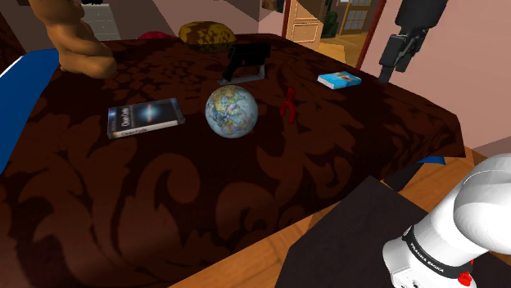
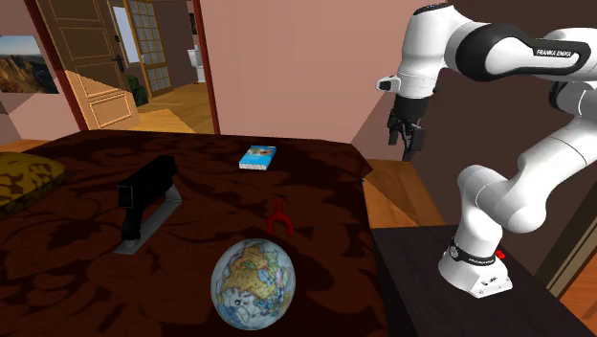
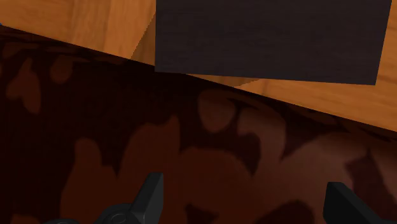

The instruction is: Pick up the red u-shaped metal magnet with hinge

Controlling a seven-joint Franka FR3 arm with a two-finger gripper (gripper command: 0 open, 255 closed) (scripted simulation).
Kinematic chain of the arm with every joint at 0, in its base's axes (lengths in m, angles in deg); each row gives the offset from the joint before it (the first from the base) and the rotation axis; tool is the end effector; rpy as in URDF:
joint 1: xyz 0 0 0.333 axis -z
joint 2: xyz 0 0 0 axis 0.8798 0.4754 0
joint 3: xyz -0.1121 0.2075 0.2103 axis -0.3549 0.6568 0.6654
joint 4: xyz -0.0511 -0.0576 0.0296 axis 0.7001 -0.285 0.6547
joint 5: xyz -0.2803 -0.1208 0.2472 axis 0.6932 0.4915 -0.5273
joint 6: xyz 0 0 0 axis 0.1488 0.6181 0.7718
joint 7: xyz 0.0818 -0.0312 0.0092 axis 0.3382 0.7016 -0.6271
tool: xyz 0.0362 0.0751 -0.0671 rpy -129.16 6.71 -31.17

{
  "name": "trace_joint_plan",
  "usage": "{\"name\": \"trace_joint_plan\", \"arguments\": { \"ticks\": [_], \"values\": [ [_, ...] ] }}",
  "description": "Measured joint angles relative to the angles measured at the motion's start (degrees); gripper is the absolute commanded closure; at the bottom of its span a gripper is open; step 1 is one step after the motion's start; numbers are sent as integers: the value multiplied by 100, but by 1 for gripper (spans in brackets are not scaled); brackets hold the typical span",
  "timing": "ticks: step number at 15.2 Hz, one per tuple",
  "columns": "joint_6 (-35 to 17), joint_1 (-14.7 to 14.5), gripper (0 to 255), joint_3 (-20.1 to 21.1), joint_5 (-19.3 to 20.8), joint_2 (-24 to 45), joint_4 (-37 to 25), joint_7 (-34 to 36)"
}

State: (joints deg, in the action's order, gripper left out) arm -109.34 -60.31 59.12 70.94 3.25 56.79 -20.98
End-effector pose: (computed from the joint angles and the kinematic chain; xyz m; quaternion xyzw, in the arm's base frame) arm 0.2965 -0.0354 0.6165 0.9989 0.0111 -0.0119 0.0435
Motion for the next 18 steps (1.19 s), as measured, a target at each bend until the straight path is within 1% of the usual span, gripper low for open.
{"name": "trace_joint_plan", "arguments": {
  "ticks": [1,3,8,18],
  "values": [
    [0,0,0,0,0,0,0,0],
    [-188,8,0,-17,-14,211,-3,42],
    [-935,34,0,-95,-69,1177,-158,186],
    [-1974,74,0,-231,-278,3254,-1075,392]
  ]
}}
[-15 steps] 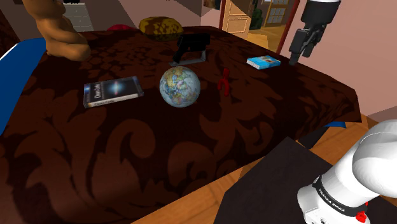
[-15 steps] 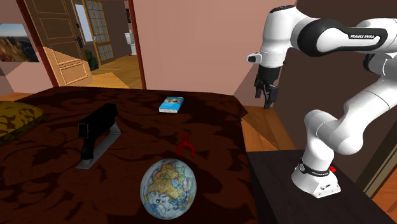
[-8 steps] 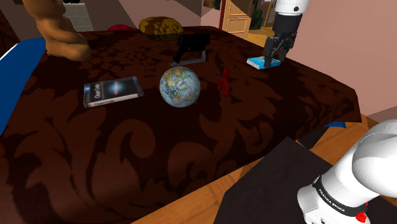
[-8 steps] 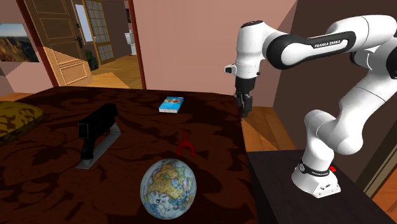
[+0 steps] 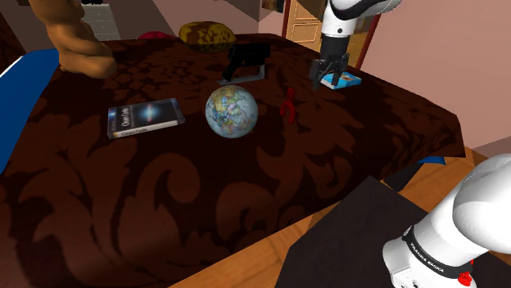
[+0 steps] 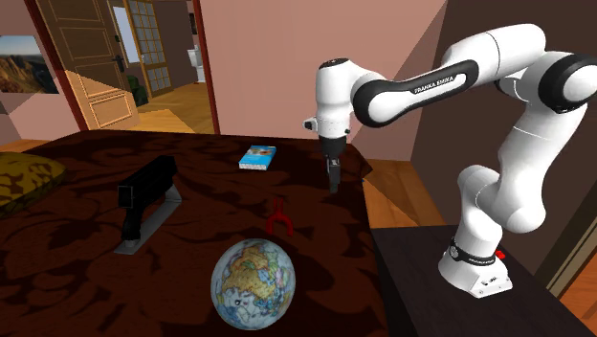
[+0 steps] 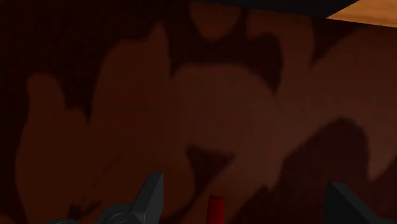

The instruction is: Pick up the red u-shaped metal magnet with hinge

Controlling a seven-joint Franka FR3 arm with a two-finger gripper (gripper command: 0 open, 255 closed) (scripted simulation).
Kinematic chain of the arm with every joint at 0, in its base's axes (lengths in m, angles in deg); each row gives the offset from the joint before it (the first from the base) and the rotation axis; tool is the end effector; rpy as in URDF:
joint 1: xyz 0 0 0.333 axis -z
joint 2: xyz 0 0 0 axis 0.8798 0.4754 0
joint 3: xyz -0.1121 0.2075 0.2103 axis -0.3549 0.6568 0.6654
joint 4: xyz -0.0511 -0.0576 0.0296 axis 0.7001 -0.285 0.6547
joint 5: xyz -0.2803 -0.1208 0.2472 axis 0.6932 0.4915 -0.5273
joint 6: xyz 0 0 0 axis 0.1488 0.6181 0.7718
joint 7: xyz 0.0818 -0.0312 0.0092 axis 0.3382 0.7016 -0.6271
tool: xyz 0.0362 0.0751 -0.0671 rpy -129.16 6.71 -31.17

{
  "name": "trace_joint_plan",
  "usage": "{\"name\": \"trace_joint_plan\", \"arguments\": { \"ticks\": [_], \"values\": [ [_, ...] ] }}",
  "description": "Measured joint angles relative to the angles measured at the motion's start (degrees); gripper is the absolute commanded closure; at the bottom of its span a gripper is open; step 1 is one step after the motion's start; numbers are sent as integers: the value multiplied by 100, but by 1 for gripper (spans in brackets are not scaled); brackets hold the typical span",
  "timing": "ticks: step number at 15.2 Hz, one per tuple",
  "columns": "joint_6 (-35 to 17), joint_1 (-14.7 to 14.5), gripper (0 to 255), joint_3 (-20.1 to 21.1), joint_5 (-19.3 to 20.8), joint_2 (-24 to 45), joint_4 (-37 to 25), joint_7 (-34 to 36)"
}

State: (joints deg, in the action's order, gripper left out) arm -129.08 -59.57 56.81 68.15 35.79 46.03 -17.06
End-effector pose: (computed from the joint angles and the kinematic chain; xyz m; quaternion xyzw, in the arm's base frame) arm 0.4816 -0.0626 0.5100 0.9985 -0.0402 -0.0283 0.0220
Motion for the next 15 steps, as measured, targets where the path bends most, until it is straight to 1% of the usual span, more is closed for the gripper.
{"name": "trace_joint_plan", "arguments": {
  "ticks": [5,6,8,14,15],
  "values": [
    [-362,25,0,-58,-159,1152,-724,58],
    [-341,35,0,-69,-199,1412,-988,59],
    [-452,73,0,-100,-268,1822,-1260,47],
    [-436,180,0,-130,-503,3185,-2562,69],
    [-381,198,0,-126,-546,3470,-2885,86]
  ]
}}
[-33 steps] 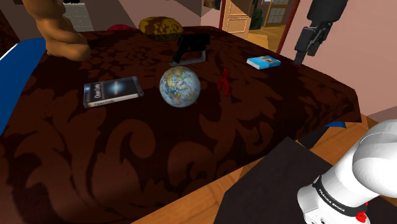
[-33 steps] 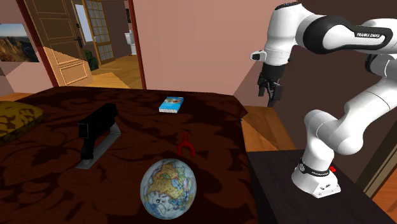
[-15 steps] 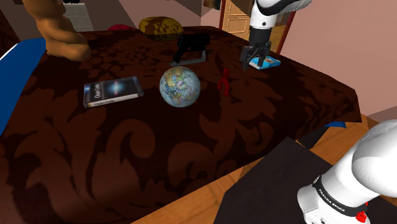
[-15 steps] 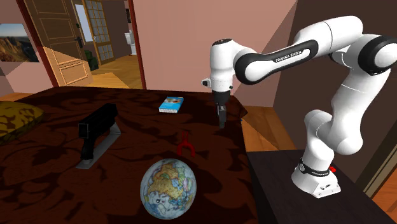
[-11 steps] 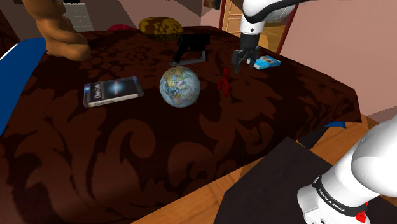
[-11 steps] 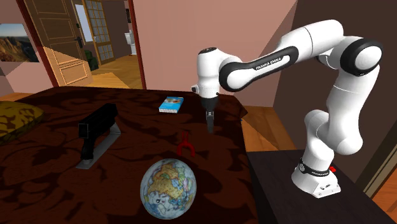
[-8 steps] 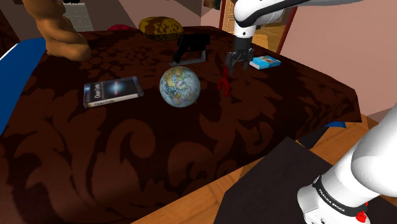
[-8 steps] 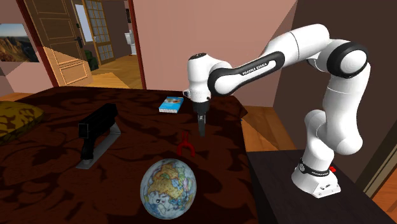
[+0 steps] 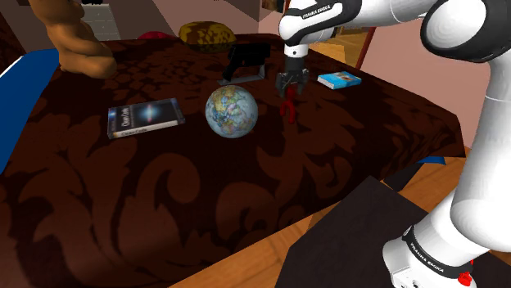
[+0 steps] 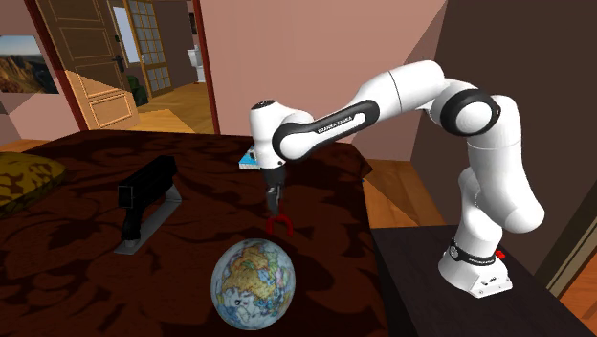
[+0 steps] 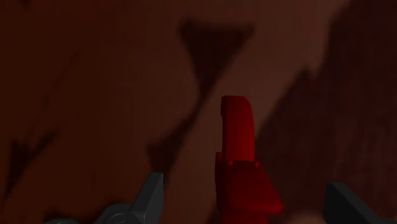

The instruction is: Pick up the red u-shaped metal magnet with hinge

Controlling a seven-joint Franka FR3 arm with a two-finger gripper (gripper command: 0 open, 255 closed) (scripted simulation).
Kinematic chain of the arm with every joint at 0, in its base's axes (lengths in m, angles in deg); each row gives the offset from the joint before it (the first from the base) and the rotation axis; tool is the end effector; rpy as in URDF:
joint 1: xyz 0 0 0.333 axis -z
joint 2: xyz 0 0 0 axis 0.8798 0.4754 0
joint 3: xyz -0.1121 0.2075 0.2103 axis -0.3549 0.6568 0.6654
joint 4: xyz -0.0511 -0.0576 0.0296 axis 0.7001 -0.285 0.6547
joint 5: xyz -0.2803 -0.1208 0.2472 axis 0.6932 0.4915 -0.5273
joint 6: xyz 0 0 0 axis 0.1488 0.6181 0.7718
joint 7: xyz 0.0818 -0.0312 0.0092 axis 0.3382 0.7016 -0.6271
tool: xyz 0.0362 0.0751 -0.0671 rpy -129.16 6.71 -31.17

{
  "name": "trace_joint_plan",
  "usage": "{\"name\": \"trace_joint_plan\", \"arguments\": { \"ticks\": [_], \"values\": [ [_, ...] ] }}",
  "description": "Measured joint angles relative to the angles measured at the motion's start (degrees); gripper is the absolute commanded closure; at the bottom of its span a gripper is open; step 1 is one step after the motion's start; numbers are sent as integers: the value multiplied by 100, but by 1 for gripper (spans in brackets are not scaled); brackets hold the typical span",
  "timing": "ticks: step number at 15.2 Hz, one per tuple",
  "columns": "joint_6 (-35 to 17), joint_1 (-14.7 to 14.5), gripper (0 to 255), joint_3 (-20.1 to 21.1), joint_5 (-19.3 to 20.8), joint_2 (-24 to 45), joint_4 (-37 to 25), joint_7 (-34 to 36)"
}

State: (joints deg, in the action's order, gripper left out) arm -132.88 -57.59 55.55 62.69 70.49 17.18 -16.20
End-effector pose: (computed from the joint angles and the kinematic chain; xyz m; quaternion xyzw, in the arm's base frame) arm 0.6510 -0.1021 0.4037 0.9951 -0.0885 -0.0438 0.0021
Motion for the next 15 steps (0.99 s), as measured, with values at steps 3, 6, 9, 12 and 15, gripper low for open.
{"name": "trace_joint_plan", "arguments": {
  "ticks": [3,6,9,12,15],
  "values": [
    [41,62,0,2,-85,557,-564,11],
    [-97,59,0,13,-105,710,-575,31],
    [-288,65,0,17,-117,809,-482,22],
    [-370,70,255,18,-121,850,-442,14],
    [-385,73,255,17,-122,853,-433,11]
  ]
}}
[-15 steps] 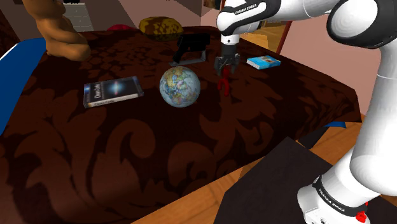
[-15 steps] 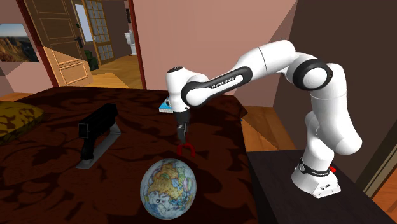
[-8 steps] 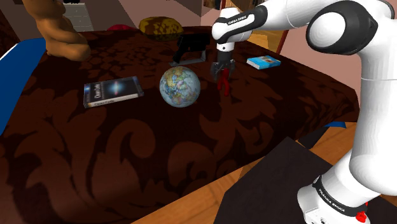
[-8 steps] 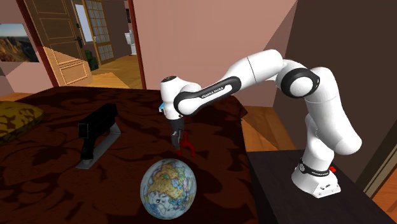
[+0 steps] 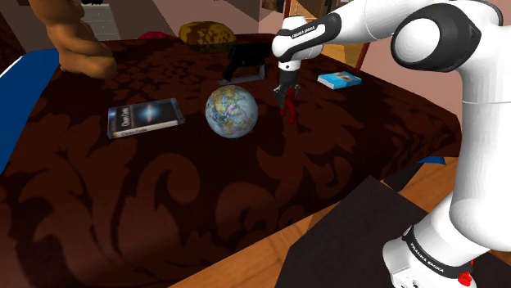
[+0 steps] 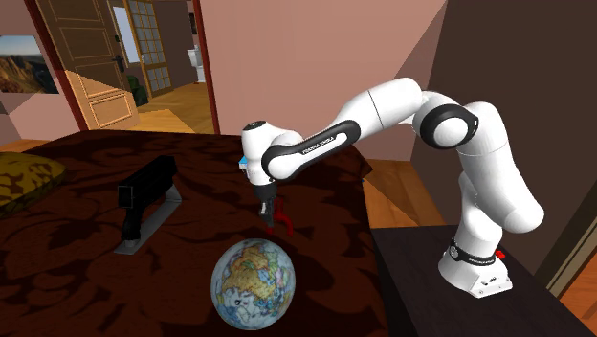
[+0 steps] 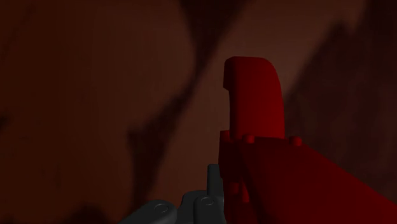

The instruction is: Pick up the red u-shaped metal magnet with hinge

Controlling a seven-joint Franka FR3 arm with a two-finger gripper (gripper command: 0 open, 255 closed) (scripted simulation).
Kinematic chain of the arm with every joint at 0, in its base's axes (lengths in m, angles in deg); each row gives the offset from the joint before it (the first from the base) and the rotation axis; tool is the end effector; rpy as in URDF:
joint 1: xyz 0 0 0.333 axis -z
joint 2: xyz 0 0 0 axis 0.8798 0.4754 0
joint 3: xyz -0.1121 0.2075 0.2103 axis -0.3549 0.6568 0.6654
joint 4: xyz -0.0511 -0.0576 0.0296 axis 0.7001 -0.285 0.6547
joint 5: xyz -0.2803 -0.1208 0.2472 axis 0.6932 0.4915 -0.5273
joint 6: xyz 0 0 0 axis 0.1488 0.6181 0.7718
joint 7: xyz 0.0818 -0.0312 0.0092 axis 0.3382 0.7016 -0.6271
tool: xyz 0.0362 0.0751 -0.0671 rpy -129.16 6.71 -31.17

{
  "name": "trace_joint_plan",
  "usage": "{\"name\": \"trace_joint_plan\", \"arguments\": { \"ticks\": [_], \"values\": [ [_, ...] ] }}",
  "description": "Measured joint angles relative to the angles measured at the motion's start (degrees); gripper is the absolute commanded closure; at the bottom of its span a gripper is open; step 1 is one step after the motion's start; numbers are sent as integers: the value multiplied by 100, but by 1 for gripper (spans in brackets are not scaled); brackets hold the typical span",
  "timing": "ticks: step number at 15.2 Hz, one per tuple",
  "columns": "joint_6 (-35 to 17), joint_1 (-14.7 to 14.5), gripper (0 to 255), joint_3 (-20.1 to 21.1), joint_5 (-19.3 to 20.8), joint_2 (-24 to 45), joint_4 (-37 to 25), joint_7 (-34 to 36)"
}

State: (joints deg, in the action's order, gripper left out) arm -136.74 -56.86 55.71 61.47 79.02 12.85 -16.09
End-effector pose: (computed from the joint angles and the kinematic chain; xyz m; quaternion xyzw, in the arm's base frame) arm 0.6794 -0.1104 0.3436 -0.9942 0.0970 0.0462 0.0015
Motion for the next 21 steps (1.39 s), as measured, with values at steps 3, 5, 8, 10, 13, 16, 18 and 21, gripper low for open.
{"name": "trace_joint_plan", "arguments": {
  "ticks": [3,5,8,10,13,16,18,21],
  "values": [
    [-3,0,255,-1,0,0,1,0],
    [-5,1,255,-1,0,-1,2,-1],
    [76,-8,255,0,5,-45,-29,11],
    [183,-4,255,-5,10,-101,-82,7],
    [378,-10,255,-6,17,-150,-229,21],
    [577,1,255,-12,22,-196,-383,13],
    [710,-6,255,-14,29,-258,-453,23],
    [944,-1,255,-17,32,-280,-665,26]
  ]
}}
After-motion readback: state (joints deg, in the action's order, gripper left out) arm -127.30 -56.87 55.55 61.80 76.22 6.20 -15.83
